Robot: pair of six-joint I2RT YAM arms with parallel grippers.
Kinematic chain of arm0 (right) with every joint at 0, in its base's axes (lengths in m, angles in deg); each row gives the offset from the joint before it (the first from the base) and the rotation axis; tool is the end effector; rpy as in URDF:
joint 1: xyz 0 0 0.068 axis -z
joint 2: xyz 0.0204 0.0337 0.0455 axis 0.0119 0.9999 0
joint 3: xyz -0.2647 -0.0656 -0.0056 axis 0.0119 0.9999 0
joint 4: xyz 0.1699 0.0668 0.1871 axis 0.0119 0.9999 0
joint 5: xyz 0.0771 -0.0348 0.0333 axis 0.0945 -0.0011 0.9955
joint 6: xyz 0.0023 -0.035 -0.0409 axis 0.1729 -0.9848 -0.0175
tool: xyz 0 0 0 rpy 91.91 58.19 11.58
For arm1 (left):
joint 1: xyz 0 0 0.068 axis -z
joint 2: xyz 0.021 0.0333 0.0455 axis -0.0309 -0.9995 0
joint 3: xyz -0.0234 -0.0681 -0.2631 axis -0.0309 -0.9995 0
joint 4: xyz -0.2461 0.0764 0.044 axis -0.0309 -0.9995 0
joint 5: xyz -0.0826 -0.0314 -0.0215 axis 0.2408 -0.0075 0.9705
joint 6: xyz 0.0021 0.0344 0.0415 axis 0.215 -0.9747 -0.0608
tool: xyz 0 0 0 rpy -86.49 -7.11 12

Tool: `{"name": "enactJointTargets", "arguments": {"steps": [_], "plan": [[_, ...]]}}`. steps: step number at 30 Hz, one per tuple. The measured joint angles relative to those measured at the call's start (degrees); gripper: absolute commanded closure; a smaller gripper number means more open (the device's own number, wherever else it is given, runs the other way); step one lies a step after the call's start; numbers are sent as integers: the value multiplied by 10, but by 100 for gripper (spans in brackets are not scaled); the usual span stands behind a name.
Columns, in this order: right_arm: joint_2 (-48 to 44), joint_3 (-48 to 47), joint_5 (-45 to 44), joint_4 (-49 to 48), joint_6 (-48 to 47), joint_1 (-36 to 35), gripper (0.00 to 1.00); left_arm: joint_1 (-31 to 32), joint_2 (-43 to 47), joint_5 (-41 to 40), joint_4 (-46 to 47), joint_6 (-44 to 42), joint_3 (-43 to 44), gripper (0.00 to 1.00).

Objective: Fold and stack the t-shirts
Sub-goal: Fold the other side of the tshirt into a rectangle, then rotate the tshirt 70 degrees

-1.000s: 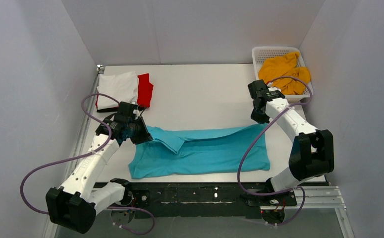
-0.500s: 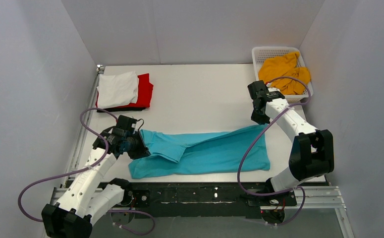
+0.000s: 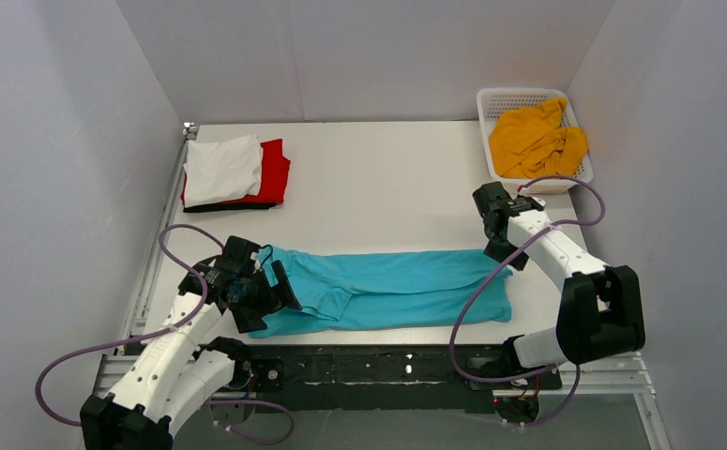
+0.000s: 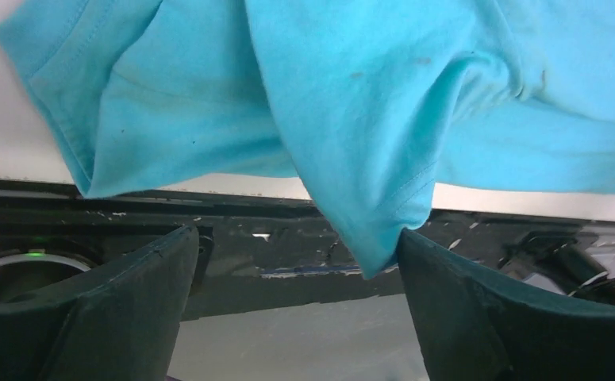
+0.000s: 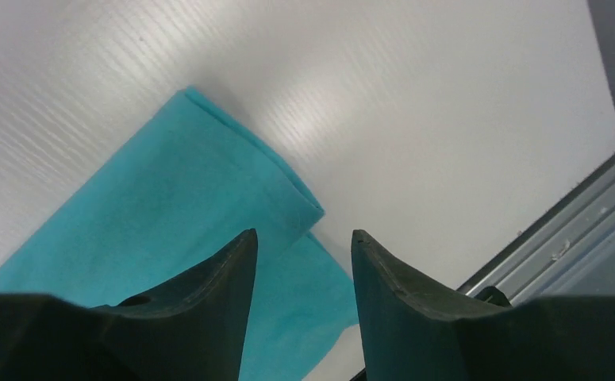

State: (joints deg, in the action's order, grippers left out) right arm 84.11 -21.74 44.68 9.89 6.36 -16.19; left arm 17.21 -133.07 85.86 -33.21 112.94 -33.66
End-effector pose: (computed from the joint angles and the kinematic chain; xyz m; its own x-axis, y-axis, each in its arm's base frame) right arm 0.2497 0.0484 0.2115 -0.7541 0.3784 -0.5368 0.5730 0.7785 -0.2561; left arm 0.1725 -0.0662 0.2621 -0.7008 -0.4757 -0.5316 -0.0282 0.7631 -0.6457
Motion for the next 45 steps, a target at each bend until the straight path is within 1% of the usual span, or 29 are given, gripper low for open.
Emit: {"name": "enactJointTargets", "arguments": {"steps": [2, 4, 7, 9, 11, 13, 14, 16, 18, 20, 21, 22, 26, 29, 31, 34, 37, 41, 45], "plan": [[-32, 8, -19, 21, 17, 0, 40, 0, 15, 1, -11, 0, 2, 2], [-65, 10, -28, 33, 26, 0, 39, 0, 23, 0, -21, -1, 9, 2], [-105, 10, -20, 31, 16, 0, 36, 0, 16, 0, -27, -4, 36, 2], [-129, 10, 17, 17, -7, 0, 27, 0, -3, 0, -24, -8, 68, 2], [-145, 11, 66, -8, -30, 0, 22, 0, -31, 1, -14, -14, 101, 2], [-159, 12, 130, -49, -52, 0, 21, 0, -48, 1, -7, -21, 126, 2], [-165, 12, 163, -76, -63, 0, 21, 0, -54, -1, -7, -28, 156, 2], [-165, 12, 186, -100, -73, 0, 21, 0, -32, -10, -12, -35, 168, 2], [-163, 12, 188, -106, -80, 0, 21, 0, 12, -24, -46, -41, 166, 2], [-156, 12, 186, -106, -84, 0, 22, 0, 66, -31, -80, -39, 123, 2], [-153, 12, 184, -105, -85, 0, 22, 0, 79, -32, -97, -31, 80, 2], [-151, 12, 184, -103, -88, 0, 22, 0, 72, -37, -104, -19, 29, 2], [-153, 12, 190, -103, -98, 0, 22, 0, 72, -40, -100, -13, 31, 2], [-157, 12, 217, -110, -109, 0, 18, 0, 64, -35, -96, -13, 47, 2], [-162, 13, 260, -127, -115, 0, 16, 0, 39, -19, -69, -11, 62, 2], [-165, 31, 327, -179, -121, 0, 15, 1, -28, 3, -2, 2, 70, 2], [-152, 57, 378, -219, -123, -8, 14, 2, -132, 21, 82, 20, 71, 2], [-105, 58, 394, -241, -125, -14, 14, 3, -274, 34, 178, 39, 81, 2], [-51, 58, 392, -241, -123, -14, 14, 3, -381, 38, 249, 51, 100, 2]]}}
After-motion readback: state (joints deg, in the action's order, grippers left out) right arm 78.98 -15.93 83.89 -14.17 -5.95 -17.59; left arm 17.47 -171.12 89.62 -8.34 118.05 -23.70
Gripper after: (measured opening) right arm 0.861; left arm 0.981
